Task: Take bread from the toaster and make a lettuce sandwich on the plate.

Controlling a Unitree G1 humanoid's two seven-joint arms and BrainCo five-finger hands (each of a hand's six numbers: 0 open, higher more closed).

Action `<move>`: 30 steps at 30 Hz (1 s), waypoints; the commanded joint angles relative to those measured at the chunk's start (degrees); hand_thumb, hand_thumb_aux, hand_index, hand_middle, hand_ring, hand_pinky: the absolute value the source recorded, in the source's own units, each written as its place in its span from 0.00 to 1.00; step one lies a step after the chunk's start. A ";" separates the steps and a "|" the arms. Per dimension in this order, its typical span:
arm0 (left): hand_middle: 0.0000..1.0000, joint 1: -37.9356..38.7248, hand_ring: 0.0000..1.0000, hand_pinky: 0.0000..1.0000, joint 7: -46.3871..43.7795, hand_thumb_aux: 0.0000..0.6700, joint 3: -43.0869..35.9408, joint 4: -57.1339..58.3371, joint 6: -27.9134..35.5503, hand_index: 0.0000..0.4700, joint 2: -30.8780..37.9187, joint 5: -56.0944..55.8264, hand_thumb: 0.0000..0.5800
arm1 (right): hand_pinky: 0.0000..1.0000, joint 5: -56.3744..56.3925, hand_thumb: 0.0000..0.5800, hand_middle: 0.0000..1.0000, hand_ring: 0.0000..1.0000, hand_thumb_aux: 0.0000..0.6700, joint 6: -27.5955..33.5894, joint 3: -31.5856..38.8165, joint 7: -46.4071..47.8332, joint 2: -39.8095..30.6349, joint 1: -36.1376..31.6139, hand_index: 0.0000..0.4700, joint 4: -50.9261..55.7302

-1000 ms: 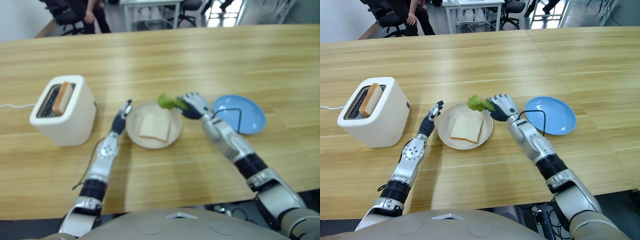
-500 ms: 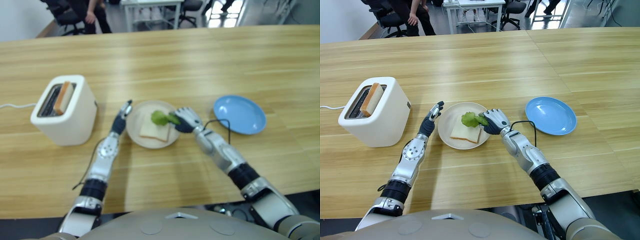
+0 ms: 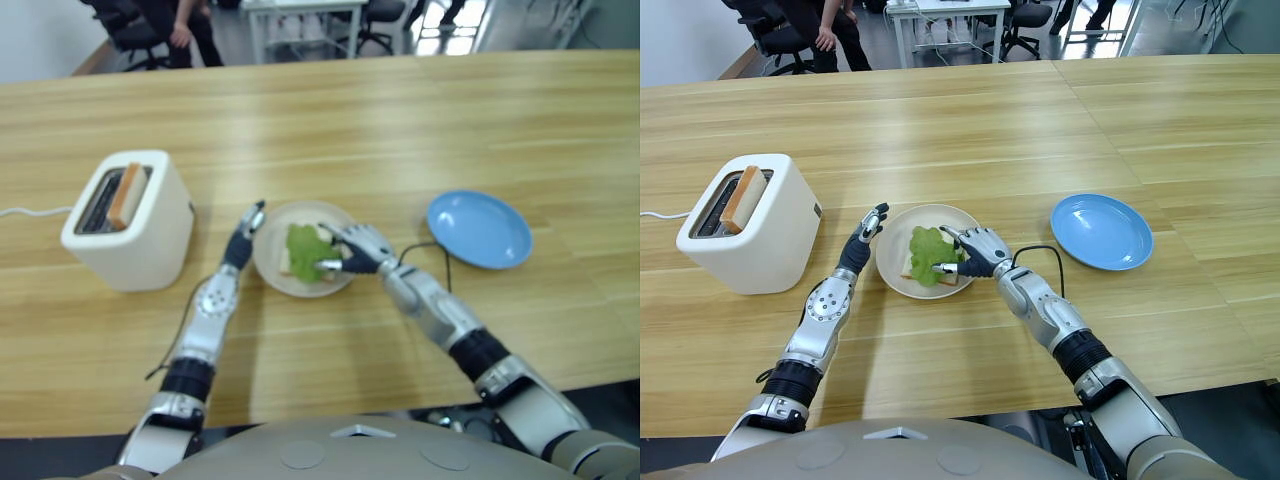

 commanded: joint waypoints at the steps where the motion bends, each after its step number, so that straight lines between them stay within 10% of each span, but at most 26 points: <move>1: 0.00 -0.06 0.00 0.00 -0.18 0.00 0.10 0.88 0.74 0.00 0.03 0.36 0.00 | 0.00 -2.00 0.00 0.00 0.00 0.00 1.60 -0.61 1.20 -2.44 1.30 0.00 -4.39; 14: 0.00 1.14 0.00 0.00 0.21 0.00 -0.27 -3.35 0.92 0.00 1.03 1.90 0.00 | 0.00 -0.21 0.00 0.00 0.00 0.00 11.73 -17.47 11.15 -16.50 10.50 0.00 -31.50; 23: 0.00 2.06 0.00 0.00 -3.59 0.00 6.79 -42.47 10.21 0.00 10.61 9.11 0.00 | 0.00 49.81 0.00 0.00 0.00 0.00 9.56 -36.98 16.06 5.27 14.15 0.00 -31.07; 30: 0.00 3.81 0.00 0.00 -3.85 0.00 20.33 -45.97 19.43 0.00 26.99 25.57 0.00 | 0.00 57.64 0.00 0.00 0.00 0.00 9.61 -41.84 16.62 9.84 15.82 0.00 -29.52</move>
